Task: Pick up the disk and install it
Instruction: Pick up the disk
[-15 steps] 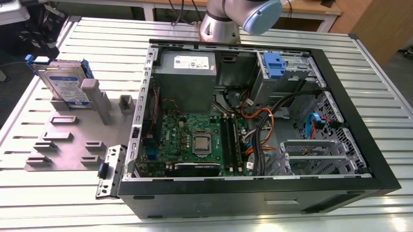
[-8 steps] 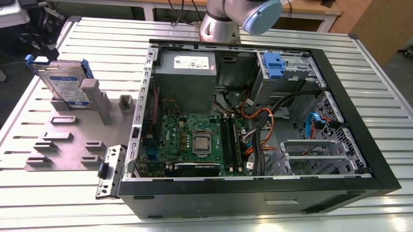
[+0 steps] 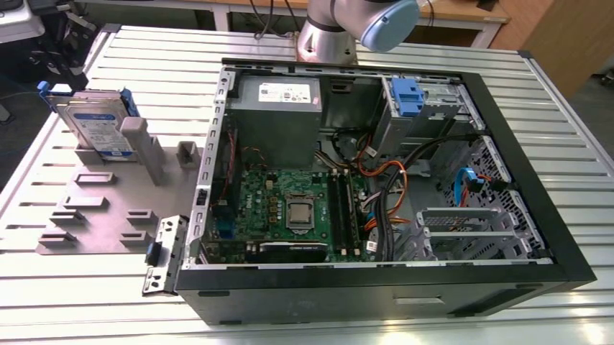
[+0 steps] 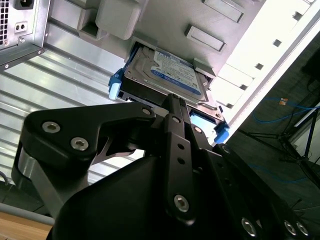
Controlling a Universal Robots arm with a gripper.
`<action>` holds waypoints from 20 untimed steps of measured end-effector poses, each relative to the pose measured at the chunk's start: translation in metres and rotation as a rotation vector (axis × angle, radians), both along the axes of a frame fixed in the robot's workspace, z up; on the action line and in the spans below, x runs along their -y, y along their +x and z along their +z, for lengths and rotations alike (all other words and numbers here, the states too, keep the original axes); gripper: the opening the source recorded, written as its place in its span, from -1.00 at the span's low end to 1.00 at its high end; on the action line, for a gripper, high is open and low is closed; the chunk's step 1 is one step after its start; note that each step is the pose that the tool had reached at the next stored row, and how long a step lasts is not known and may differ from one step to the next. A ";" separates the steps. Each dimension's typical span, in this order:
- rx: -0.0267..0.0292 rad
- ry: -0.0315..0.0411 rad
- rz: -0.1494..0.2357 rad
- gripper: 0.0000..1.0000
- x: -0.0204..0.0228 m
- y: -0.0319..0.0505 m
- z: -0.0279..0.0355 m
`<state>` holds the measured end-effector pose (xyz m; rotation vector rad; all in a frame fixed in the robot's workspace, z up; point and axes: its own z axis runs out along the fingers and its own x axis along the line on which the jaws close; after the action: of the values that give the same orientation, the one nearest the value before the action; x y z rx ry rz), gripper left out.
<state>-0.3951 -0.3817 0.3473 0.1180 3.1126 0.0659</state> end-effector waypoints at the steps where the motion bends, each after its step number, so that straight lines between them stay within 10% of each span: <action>1: 0.0000 0.0000 0.000 -0.79 0.0000 0.0000 0.0000; 9: 0.0000 -0.0001 0.026 -0.79 -0.0001 -0.0001 -0.0001; 20: 0.0001 0.0000 0.212 -0.79 0.0000 -0.0001 -0.0004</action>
<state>-0.3952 -0.3817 0.3469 -0.2128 3.1120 0.0699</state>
